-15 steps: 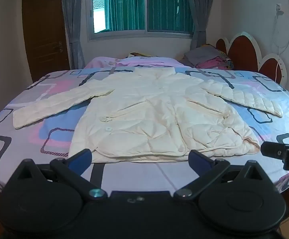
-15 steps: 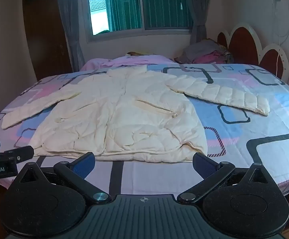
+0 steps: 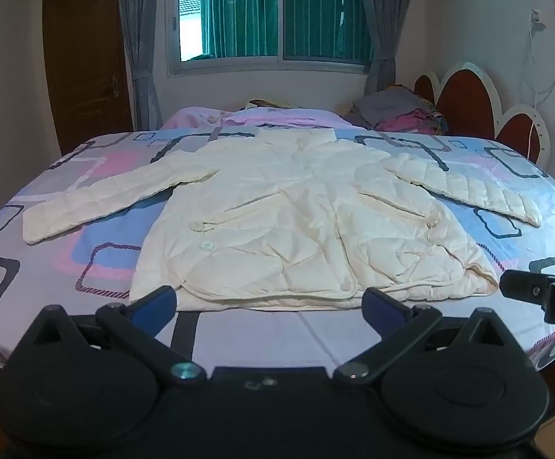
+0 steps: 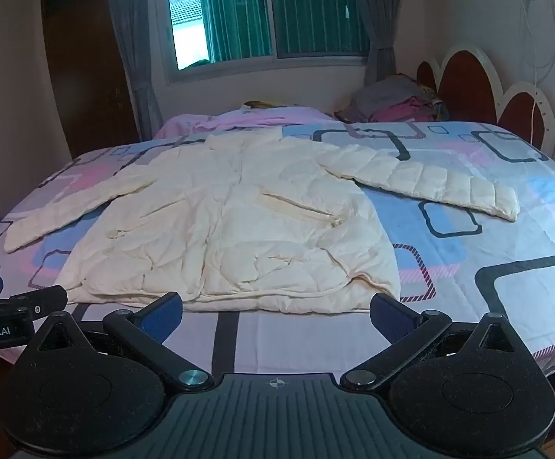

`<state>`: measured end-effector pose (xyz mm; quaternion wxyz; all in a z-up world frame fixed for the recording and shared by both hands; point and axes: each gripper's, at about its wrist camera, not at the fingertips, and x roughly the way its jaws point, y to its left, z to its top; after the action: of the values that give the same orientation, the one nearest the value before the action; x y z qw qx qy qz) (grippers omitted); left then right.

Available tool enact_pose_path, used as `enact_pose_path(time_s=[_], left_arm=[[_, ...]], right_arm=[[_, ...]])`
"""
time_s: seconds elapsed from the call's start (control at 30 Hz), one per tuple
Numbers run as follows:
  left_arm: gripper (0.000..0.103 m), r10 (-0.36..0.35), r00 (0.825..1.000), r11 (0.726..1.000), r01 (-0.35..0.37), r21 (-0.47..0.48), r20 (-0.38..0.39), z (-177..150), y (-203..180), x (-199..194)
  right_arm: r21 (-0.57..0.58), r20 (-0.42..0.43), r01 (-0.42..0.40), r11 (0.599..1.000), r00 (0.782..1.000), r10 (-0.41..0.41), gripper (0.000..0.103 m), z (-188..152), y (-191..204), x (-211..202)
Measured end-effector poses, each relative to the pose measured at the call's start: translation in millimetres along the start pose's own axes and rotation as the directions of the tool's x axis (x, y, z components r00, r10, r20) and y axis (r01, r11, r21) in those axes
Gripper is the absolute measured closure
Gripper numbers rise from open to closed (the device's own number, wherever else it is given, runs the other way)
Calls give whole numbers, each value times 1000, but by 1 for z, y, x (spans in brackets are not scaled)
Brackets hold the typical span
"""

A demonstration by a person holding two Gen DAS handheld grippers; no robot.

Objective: Fold large clothes

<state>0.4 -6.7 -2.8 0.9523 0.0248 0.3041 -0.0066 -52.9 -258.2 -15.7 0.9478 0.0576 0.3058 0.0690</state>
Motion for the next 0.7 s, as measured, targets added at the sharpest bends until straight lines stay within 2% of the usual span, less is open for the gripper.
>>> enact_pose_path(time_s=[0.7], left_arm=[[0, 0, 1000, 1000, 0, -20, 5, 2, 11, -7]], right_arm=[[8, 18, 2, 1000, 1000, -2, 0, 0, 8, -6]])
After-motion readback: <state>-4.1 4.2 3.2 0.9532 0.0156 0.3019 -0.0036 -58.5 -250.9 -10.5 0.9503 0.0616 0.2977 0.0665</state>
